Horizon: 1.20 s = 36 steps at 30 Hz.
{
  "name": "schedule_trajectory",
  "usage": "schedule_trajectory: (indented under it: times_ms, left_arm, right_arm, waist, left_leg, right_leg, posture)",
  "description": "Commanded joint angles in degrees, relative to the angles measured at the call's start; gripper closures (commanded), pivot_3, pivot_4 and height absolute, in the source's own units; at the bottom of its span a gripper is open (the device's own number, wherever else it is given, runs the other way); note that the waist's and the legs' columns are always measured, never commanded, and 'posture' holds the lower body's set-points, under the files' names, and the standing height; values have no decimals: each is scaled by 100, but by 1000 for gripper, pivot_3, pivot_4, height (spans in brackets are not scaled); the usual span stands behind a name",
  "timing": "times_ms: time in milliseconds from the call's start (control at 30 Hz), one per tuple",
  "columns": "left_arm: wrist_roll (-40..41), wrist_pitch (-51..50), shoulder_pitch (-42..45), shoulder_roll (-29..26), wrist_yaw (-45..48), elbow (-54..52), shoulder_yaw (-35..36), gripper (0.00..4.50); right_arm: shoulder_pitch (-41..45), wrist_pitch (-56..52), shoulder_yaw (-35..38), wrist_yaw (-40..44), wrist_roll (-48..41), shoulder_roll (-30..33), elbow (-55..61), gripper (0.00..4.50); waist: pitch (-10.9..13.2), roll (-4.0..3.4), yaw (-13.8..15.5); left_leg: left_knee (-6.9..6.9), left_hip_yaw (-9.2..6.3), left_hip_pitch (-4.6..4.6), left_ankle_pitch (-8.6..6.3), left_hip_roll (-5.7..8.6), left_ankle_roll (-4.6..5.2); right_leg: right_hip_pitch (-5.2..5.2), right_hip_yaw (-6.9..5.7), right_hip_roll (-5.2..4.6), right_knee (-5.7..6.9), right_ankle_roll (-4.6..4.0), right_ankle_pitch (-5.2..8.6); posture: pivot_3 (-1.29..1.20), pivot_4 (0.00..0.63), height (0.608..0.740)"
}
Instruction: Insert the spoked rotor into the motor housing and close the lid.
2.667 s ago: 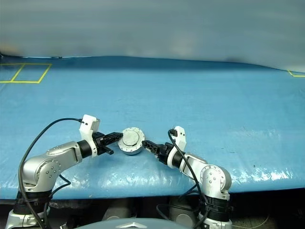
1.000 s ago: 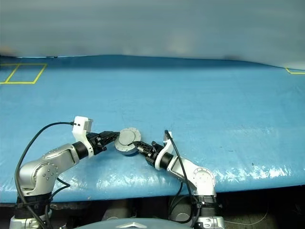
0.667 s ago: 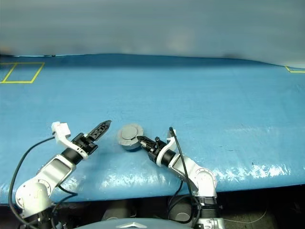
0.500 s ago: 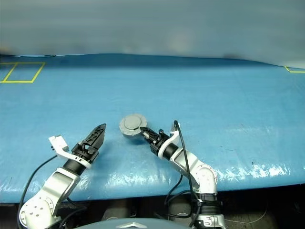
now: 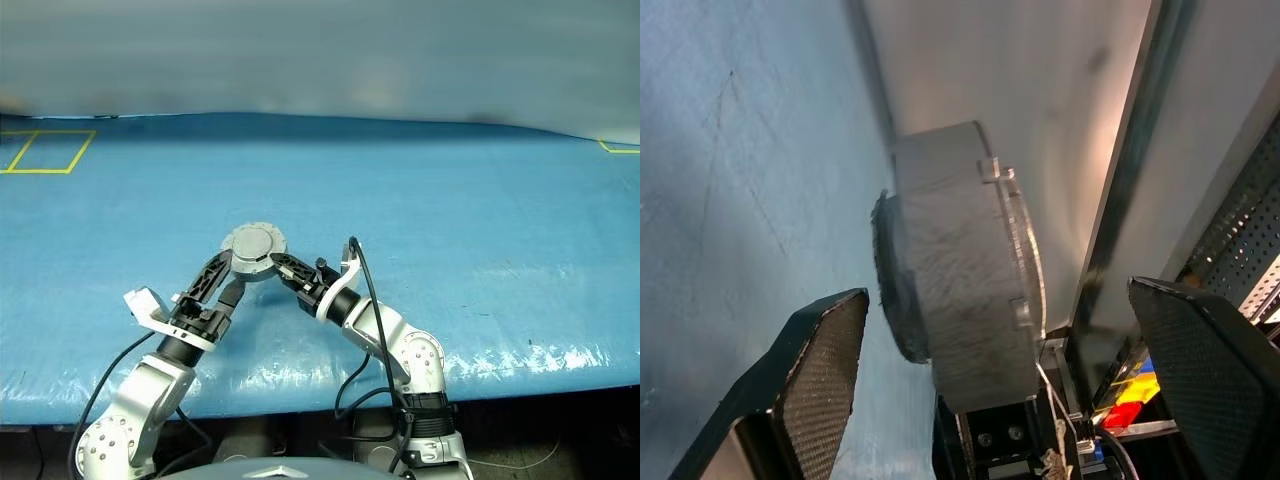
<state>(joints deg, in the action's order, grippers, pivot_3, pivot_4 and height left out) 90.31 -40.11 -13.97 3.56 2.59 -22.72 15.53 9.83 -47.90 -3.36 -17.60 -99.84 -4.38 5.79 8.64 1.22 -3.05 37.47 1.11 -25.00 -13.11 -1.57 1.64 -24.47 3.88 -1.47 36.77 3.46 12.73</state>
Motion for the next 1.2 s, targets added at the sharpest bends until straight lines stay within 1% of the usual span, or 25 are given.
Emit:
schedule_trajectory:
  times_ms: [33,300,400,433,533,567,667,700,767,800,833,967,1033,1100,1200]
  left_arm:
    - [219,257,41,368,158,-9,-242,0]
    - [443,650,232,240,122,177,-448,0]
    - [543,732,257,212,46,176,-498,571]
    - [567,762,252,202,47,143,-512,845]
    - [645,825,225,167,-9,35,-552,1902]
    - [654,835,221,152,-29,9,-565,2080]
    - [656,895,228,113,-135,-38,-572,2063]
    - [638,920,250,90,-194,-44,-563,2063]
    - [614,980,317,50,-310,-39,-527,2063]
    - [602,1015,364,22,-363,-20,-499,2063]
    - [600,1039,389,1,-397,-10,-482,2063]
    - [506,1110,817,-383,-631,305,-171,2063]
    - [474,1108,1037,-566,-675,534,-30,2063]
    - [388,1082,1410,-841,-692,916,151,2063]
    - [116,1007,1862,-1174,-589,1407,282,2063]
  right_arm:
    - [-8,-46,-183,92,-395,-222,533,3353]
    - [-177,-96,-397,102,-496,-54,679,3353]
    - [-185,-115,-420,125,-464,-19,692,3353]
    - [-182,-115,-418,149,-426,-6,701,3353]
    - [-157,-83,-401,297,-94,56,773,3353]
    - [-150,-79,-399,352,11,80,794,3353]
    - [-139,-63,-390,579,372,164,862,3353]
    - [-130,-19,-385,719,627,221,913,3353]
    - [-127,86,-371,950,1097,311,1004,2626]
    - [-86,103,-435,1174,1468,474,1098,2379]
    - [-65,110,-487,1345,1728,580,1163,2029]
    - [97,562,-1206,2304,3880,1609,1830,722]
    - [74,869,-1439,2595,4574,1843,1929,43]
    - [12,1291,-1728,2860,5437,2117,2017,0]
    - [-104,1803,-2015,3146,6364,2322,2006,0]
  waist:
    - [0,0,0]
    - [0,0,-1]
    - [0,0,2]
    - [0,0,3]
    - [-1,1,5]
    - [-1,1,6]
    - [-1,1,9]
    - [-1,0,9]
    - [-1,1,17]
    - [-1,0,20]
    - [0,0,22]
    - [0,0,76]
    - [-1,1,89]
    - [-1,1,110]
    - [-3,4,128]
  left_leg:
    - [1,0,0,0,-1,0]
    - [7,-1,-1,0,-1,0]
    - [9,-1,-1,0,-1,0]
    - [11,-1,-1,0,-1,0]
    - [14,-1,-1,0,0,1]
    - [15,-1,-1,0,0,1]
    - [18,-1,-1,0,0,1]
    - [19,-1,-1,0,0,1]
    - [21,-1,-1,0,0,1]
    - [22,-1,-1,0,0,1]
    - [24,-2,-1,0,0,1]
    - [36,0,0,1,10,1]
    - [39,0,4,3,16,-3]
    - [38,1,8,5,14,-7]
    - [40,5,7,10,14,-15]
  right_leg:
    - [0,0,0,1,0,0]
    - [2,0,1,2,0,0]
    - [3,0,1,3,1,-1]
    - [4,0,1,3,2,-1]
    - [5,0,1,2,3,-2]
    - [6,0,1,2,4,-2]
    - [6,0,4,3,5,-3]
    - [6,0,6,4,5,-3]
    - [7,0,6,4,6,-3]
    - [8,0,6,4,7,-4]
    - [9,0,6,4,8,-5]
    - [11,0,8,6,12,-7]
    - [15,-3,19,6,13,-7]
    - [16,-2,23,10,12,-7]
    - [18,-3,31,11,16,-6]
  posture:
    - [0,150,740]
    - [0,150,740]
    - [0,150,740]
    - [0,150,740]
    - [0,150,740]
    - [0,150,740]
    - [0,150,740]
    - [0,150,740]
    - [0,150,740]
    - [0,150,740]
    - [0,150,740]
    - [0,150,740]
    - [0,150,740]
    - [0,150,740]
    - [0,150,740]
